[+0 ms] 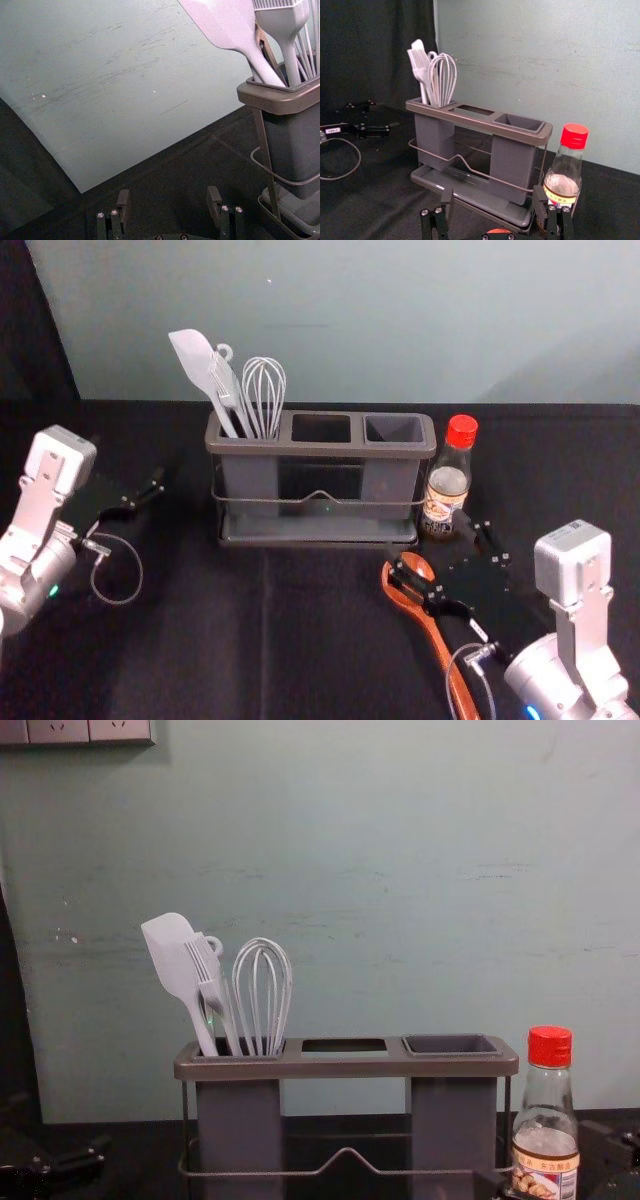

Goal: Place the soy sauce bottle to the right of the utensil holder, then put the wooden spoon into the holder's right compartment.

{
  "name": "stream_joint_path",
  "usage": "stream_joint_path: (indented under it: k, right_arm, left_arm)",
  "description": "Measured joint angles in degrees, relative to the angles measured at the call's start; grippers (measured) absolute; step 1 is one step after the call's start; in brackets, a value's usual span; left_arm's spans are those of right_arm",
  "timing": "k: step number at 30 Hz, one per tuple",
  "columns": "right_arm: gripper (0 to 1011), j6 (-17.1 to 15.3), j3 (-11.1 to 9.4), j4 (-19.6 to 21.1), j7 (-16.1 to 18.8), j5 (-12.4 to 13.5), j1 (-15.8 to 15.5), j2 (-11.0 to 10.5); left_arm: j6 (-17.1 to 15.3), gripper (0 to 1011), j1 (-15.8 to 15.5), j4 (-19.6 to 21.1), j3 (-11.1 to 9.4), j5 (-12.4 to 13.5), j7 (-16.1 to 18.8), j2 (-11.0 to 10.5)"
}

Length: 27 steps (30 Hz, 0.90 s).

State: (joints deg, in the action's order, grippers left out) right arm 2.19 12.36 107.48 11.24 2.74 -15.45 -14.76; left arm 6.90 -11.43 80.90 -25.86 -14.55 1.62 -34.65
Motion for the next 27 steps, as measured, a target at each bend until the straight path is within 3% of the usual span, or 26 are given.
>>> stream_joint_path:
  k: [18,25,26,27]
  right_arm:
    - [1003,-0.6,0.0,-0.3,0.1,0.1,0.2,0.0]
    - [1003,-14.9,-0.9,1.7,1.8,2.7,3.1,-0.5]
    - [1003,-18.6,-0.9,2.3,2.3,3.1,3.9,-0.9]
    - [1003,-20.2,-0.8,2.5,2.4,3.3,4.3,-1.0]
  left_arm:
    - [0.0,1000,0.0,0.0,0.0,0.0,0.0,0.0]
    - [0.0,1000,0.0,0.0,0.0,0.0,0.0,0.0]
    - [0.0,1000,0.0,0.0,0.0,0.0,0.0,0.0]
    - [0.0,1000,0.0,0.0,0.0,0.0,0.0,0.0]
